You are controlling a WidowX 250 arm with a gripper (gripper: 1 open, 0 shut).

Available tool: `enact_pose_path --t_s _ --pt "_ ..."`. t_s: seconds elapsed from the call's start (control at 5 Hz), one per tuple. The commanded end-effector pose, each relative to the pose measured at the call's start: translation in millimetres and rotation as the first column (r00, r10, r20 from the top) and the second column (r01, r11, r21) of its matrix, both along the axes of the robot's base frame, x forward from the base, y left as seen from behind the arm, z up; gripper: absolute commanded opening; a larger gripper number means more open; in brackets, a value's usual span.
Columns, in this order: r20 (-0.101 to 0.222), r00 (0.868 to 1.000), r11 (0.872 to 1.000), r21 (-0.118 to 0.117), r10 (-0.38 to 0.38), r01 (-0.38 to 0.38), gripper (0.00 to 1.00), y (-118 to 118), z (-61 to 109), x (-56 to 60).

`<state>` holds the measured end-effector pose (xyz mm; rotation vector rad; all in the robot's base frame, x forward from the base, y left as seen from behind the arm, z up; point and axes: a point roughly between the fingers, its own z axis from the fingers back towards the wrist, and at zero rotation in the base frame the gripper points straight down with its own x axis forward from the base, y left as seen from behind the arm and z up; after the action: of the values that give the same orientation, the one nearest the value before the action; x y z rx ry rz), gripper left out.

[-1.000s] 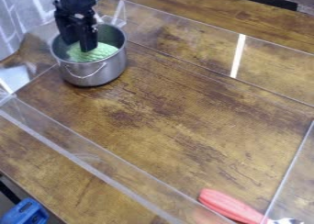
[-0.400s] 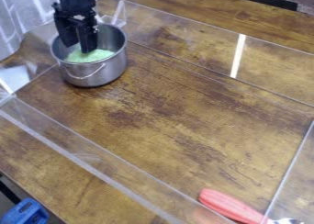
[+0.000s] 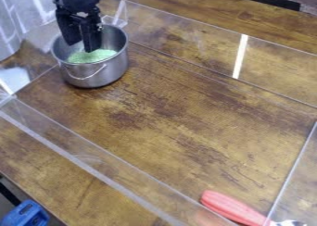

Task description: Remove the green object from the silver pot and put it on the table

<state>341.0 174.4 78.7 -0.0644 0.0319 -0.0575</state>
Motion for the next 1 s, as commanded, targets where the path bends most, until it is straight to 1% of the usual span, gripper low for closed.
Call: enact_pose_path --t_s 0.0,0.2,0.6,0.8 --pt "0.079 0.997 1.0 0.02 0.011 -0.013 1.0 2 28.2 0.1" --pt "0.067 0.997 0.999 -0.009 0.034 -0.033 1.0 4 18.6 -2.4" --pt "0.042 0.999 0.998 -0.06 -0.03 0.033 1.0 5 -9.8 2.0" --pt "0.031 0.999 0.995 -0.084 -0.042 0.045 1.0 15 -11.1 2.0"
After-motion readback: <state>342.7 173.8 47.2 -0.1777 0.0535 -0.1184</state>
